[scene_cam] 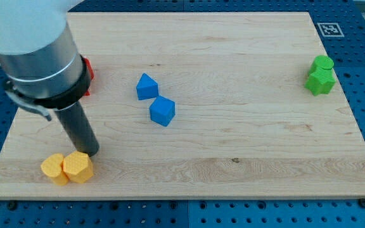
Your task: Move the triangle to the center
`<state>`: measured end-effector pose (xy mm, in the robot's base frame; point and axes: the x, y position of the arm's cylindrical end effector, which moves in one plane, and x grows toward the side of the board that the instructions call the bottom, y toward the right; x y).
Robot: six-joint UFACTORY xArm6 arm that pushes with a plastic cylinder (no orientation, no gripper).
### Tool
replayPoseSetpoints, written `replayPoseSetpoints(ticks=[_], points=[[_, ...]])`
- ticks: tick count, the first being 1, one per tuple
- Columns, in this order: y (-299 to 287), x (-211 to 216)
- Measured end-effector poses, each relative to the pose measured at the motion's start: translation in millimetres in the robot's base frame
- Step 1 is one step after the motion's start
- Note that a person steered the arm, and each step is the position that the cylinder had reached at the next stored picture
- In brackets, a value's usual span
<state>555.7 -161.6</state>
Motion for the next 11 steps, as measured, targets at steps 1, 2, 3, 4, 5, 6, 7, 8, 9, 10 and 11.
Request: replayPoseSetpoints(ticks=[1,2,3,4,5,6,7,8,9,10,11], points=[[-4.1,-10.7],[12.9,-41.1],[48.4,-64.0],[104.4,-110.4],[137.8,-138.8],[128.7,-137.4],[109.2,-129.9],[92.5,-120.0],[69.6,-106.5],[32.4,-105.2],[2.4,-102.8]])
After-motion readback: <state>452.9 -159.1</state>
